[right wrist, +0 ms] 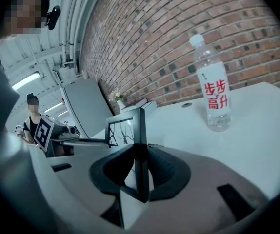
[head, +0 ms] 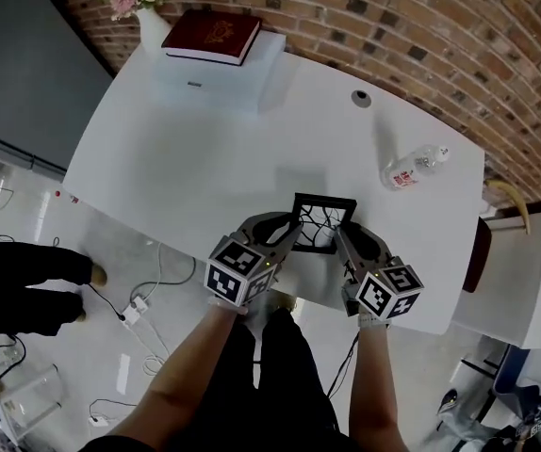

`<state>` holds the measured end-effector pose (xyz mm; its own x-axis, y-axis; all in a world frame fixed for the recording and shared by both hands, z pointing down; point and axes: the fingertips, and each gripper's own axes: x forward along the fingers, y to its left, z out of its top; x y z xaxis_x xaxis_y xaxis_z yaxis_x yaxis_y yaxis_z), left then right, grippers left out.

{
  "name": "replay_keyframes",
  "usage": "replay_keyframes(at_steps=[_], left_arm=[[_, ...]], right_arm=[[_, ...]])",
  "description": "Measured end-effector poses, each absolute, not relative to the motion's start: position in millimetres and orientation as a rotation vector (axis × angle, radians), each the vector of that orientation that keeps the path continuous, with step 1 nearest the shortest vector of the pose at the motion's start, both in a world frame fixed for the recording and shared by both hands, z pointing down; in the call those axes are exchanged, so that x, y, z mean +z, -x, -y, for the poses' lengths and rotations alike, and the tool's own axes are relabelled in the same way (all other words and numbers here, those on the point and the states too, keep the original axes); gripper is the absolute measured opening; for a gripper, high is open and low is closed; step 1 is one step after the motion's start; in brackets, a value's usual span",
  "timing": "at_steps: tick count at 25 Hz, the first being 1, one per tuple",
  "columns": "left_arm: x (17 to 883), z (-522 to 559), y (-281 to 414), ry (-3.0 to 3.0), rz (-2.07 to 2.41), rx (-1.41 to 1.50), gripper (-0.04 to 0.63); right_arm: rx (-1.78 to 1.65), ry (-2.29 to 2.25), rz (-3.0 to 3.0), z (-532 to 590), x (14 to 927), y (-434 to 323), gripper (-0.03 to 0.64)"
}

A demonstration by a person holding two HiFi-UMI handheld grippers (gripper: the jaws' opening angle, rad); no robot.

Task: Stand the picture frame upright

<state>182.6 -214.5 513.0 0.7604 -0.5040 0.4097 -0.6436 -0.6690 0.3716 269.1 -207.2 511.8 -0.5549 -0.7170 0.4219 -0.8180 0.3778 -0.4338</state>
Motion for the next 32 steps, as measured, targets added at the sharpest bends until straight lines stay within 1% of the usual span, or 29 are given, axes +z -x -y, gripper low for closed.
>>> replay_keyframes(at_steps=[8, 16, 25, 32], left_arm=[[513, 223, -251, -2.527, 0.767, 0.412, 0.091], [512, 242, -305, -2.603, 0.729, 0.419, 0.091], [512, 264, -347, -2.678, 0.721, 0.441, 0.092], [517, 279, -365, -2.716, 0.728, 0.446, 0.092]], right_arm=[[0.883, -1.537, 2.437, 209, 509, -337, 0.089], [0.821, -1.647, 2.424, 222, 509, -390, 0.089], [0.762, -1.717, 2.421, 238, 508, -429, 0.089], [0.714, -1.747, 2.412, 252, 511, -446, 0.089]])
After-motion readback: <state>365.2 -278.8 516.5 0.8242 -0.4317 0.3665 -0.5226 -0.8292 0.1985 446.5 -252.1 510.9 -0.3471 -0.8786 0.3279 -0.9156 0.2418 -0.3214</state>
